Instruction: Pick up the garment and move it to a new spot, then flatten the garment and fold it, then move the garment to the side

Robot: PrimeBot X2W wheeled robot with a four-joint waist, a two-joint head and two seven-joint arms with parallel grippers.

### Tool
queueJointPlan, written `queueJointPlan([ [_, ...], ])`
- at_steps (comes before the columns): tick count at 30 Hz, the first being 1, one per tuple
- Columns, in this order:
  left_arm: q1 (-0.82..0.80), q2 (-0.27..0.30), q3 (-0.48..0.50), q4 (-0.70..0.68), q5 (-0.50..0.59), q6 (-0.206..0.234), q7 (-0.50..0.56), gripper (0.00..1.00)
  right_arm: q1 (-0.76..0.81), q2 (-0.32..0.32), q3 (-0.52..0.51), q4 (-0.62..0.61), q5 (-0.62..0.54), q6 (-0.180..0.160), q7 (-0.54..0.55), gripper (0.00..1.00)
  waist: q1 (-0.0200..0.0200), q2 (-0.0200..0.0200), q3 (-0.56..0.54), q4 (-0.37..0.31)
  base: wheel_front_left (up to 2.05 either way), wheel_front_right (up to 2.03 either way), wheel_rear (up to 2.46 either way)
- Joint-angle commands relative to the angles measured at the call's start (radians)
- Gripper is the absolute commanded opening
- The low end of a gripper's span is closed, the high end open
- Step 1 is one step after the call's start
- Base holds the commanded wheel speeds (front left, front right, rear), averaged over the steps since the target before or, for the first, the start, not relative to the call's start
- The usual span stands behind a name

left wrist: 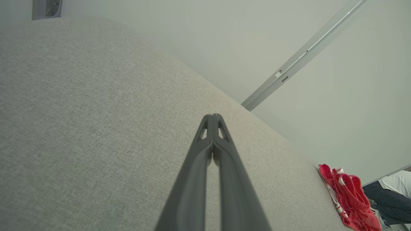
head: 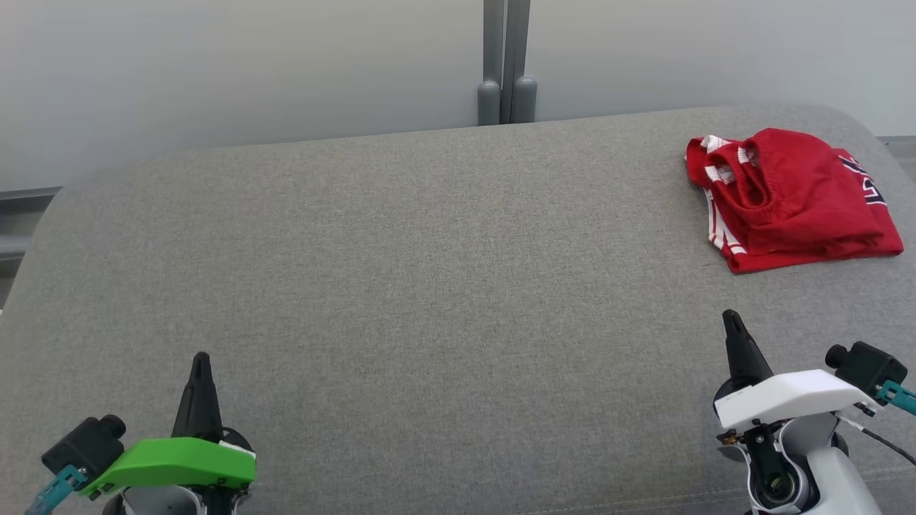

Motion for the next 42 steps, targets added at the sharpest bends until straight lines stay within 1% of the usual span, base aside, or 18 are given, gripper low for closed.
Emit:
queueJointPlan([
  [1, -0.031, 0.003, 0.006, -0.005, -0.031, -0.007, 0.005, 0.00, -0.029, -0.005, -0.007, -0.006, 0.030, 0.000, 0.009, 0.00, 0.0000, 0.0000, 0.000, 0.000, 0.00, 0.00, 0.00],
  [22, -0.086, -0.001, 0.024, 0.034, -0.292, -0.021, 0.061, 0.00, -0.071, -0.006, -0.043, 0.024, 0.281, 0.000, 0.086, 0.00, 0.0000, 0.0000, 0.005, 0.000, 0.00, 0.00, 0.00],
  [42, -0.129, -0.005, 0.038, 0.064, -0.493, -0.034, 0.104, 0.00, -0.100, -0.008, -0.072, 0.049, 0.479, 0.000, 0.147, 0.00, 0.0000, 0.0000, 0.009, 0.000, 0.00, 0.00, 0.00],
])
